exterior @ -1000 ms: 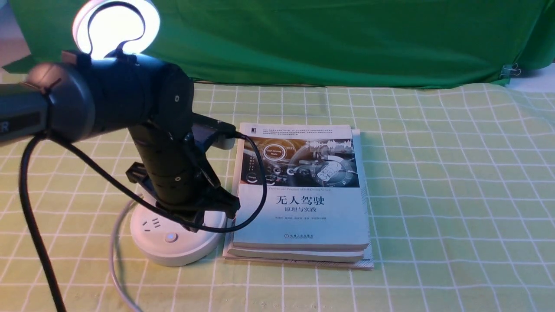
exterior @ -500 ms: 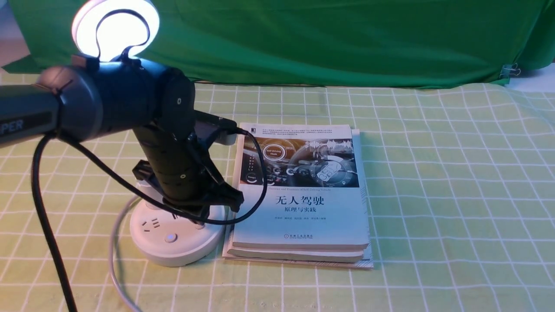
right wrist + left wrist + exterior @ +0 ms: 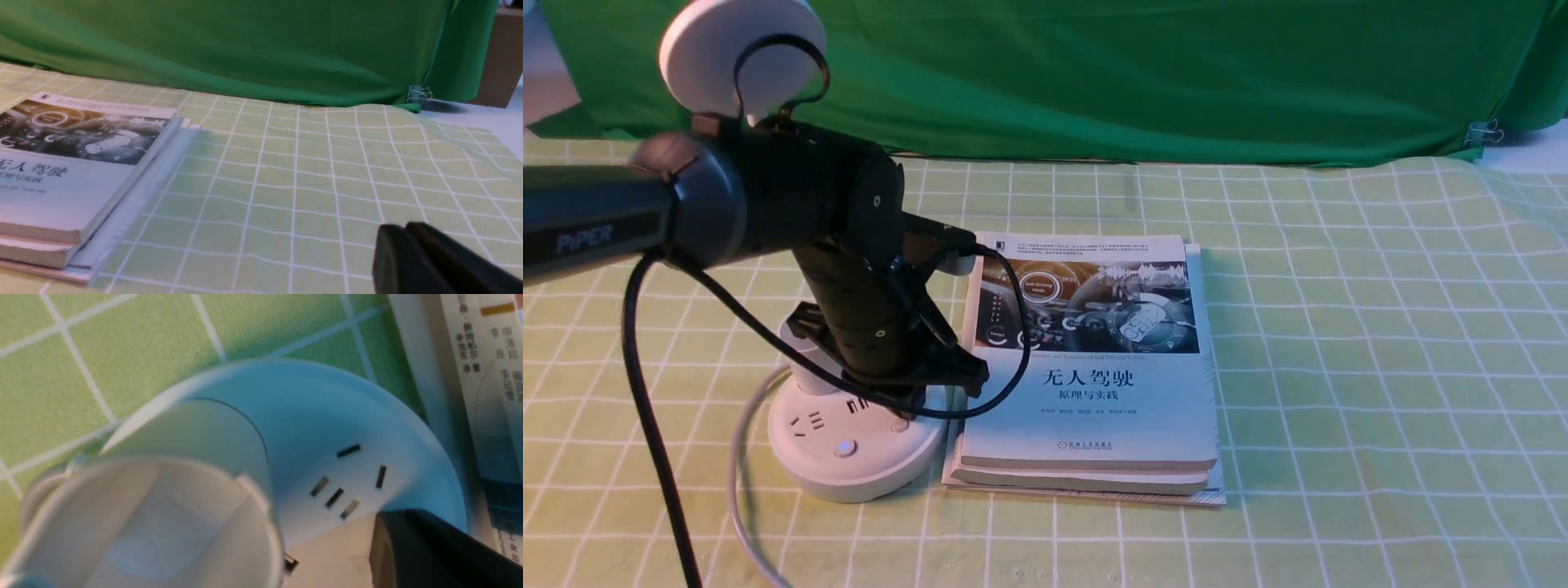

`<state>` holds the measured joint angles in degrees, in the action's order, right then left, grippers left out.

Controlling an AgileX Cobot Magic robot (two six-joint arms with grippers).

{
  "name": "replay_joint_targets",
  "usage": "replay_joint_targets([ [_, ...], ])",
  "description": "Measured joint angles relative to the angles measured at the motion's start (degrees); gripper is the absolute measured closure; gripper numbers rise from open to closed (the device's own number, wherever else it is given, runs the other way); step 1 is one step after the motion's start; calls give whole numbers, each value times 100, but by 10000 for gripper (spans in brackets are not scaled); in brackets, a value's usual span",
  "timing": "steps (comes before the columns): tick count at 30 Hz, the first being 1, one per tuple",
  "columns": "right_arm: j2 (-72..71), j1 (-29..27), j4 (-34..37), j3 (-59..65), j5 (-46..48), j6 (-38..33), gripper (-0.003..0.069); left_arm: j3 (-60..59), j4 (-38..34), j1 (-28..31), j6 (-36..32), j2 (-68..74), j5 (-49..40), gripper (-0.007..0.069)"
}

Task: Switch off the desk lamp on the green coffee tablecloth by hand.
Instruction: 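Press the power button on the round power strip under the lamp with the left gripper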

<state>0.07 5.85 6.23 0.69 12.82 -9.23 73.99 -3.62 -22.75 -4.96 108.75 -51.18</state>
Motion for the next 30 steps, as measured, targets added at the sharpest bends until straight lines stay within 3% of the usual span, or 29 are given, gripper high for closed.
replay_joint_targets([
  [12, 0, 0, 0, 0, 0, 0, 629, -71, 65, 0, 55, -576, 23, 629],
  [30, 0, 0, 0, 0, 11, 0, 629, -60, 47, -16, 73, -164, -107, 629],
])
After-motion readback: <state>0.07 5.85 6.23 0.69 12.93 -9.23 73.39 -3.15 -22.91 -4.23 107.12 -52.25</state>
